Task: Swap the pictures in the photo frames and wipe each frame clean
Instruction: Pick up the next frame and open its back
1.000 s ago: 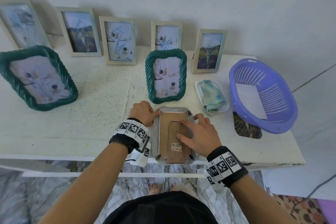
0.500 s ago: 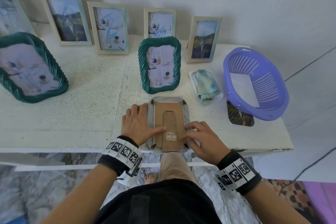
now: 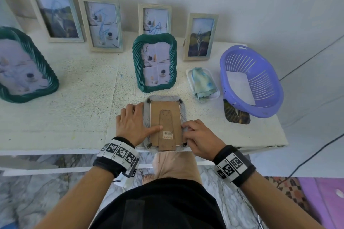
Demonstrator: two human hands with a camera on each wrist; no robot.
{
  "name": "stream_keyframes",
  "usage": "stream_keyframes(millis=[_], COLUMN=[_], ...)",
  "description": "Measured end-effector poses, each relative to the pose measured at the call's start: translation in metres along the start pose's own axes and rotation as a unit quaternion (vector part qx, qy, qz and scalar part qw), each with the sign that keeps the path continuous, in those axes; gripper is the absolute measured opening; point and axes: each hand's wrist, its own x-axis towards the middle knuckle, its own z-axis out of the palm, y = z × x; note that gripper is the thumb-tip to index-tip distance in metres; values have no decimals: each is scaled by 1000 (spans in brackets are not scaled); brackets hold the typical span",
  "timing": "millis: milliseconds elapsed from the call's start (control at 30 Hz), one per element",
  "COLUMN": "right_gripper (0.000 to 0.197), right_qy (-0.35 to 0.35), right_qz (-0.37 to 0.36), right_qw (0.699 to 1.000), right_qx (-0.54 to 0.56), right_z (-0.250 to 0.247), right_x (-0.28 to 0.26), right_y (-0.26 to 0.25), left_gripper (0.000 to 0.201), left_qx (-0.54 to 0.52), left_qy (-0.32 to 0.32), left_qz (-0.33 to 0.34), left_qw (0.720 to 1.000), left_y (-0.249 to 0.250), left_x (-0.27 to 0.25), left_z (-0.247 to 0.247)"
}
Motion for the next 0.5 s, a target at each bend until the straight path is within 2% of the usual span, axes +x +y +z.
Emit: stream_keyframes(millis=[67,167,233,367,500], right_gripper=[34,54,59,53,46], right_qy=[4,-11,-9,40,51], right_qz=[15,46,55,75,77], right_qw=[1000,999,997,994,992], right_qx=[1,-20,-45,-63,-81], right_z=[1,5,10,15,17], right_x=[0,0,-1,-1,4], right_y=[-5,-12,-15,-19,-23], left_gripper=[104,104,106,117,122], left_qx=[-4,-7,-3,-23,-81], left_qy=[2,7,2,-27,-69], left_qz=[0,1,2,35,91], left_qw=[1000,1000,1000,999,990], left_y=[0,0,-1,-11,-31], left_x=[-1,-1,-1,-4,-12], left_z=[-1,0,0,-2,-4])
